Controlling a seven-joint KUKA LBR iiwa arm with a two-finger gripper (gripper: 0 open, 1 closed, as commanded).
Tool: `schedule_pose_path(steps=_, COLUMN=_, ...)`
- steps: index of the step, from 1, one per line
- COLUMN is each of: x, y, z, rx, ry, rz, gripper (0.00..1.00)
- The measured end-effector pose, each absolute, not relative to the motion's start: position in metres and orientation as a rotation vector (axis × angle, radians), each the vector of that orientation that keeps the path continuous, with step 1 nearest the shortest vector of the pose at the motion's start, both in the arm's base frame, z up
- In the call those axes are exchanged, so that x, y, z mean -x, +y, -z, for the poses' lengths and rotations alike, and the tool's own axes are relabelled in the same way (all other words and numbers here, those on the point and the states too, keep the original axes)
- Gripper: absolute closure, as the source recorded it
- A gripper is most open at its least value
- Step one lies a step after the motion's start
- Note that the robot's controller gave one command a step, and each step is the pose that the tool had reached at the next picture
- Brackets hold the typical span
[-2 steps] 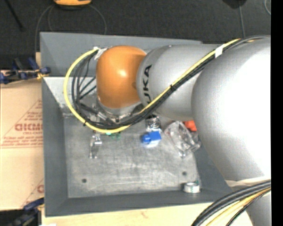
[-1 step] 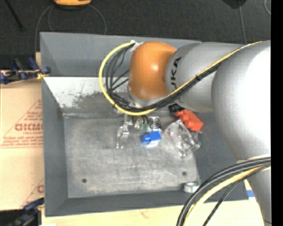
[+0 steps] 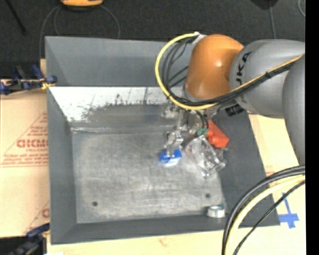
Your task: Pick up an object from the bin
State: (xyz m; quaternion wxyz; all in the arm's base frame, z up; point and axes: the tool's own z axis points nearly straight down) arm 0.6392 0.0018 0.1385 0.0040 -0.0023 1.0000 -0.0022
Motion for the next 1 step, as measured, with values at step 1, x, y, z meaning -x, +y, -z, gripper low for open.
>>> schedule_pose_path(steps=1, x=-0.592, y=-0.0167, z=-0.0786, rx=-0.312, ry=3.096, rz=-0.013, gripper=0.0)
